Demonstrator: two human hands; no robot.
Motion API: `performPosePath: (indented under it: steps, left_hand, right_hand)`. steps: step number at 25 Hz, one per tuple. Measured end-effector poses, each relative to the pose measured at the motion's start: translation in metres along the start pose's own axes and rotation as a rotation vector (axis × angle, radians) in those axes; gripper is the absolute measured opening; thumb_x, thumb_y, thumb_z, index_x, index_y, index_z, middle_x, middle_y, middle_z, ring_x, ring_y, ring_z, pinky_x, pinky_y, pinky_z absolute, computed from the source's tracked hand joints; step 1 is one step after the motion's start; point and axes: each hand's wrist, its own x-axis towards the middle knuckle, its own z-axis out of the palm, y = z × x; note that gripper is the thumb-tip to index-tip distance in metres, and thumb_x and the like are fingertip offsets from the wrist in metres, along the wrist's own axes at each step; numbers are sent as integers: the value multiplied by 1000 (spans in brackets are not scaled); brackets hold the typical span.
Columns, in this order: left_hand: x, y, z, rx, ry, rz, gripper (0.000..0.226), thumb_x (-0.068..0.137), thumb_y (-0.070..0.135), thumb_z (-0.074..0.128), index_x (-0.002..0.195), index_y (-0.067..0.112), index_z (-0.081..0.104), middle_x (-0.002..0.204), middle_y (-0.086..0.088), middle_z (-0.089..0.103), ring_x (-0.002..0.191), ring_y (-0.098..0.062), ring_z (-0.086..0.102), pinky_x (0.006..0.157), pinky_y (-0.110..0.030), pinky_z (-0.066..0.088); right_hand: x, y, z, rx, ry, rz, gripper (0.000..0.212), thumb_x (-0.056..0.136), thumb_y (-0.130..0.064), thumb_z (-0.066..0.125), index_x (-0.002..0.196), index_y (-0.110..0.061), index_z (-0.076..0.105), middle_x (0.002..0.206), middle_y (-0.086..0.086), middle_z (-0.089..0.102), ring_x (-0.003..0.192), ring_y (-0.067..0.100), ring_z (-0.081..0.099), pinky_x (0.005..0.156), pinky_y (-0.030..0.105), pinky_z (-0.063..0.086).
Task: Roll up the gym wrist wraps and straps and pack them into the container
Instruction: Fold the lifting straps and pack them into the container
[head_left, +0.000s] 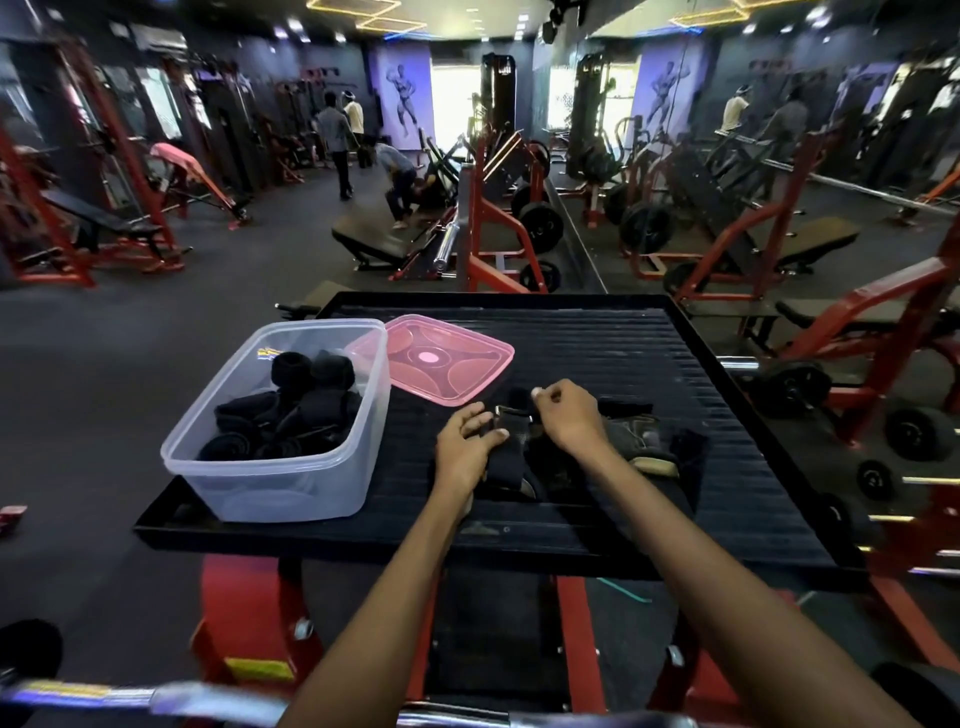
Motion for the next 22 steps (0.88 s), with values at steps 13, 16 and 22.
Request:
performPosePath:
  steps: [13,16,22]
  left_hand:
    - [-1,-1,-2,310,-117,220,40,86,-8,51,112,20,63,94,-4,64,72,0,59,66,-9,47]
    - [-3,-4,-2,472,-16,323,39,80,-14,47,102,15,60,100,-7,59,79,-13,57,61,-12,47]
    - [-11,3,-8,743,-178,482,37,67,-17,44,88,1,69,96,-8,65,90,-18,55,73,-13,36]
  right_hand:
    - [54,-46,-24,777,-100,85,21,89,-2,58,77,-20,55,76,0,60,65,12,55,54,24,46]
    - [48,-42,-32,755,-188,9,21,91,-2,55,81,-21,55,80,-1,61,72,12,58,61,28,46]
    - [52,-28,-38,658,-120,-57,15,91,-3,55,97,-17,57,95,4,63,82,18,61,69,32,50]
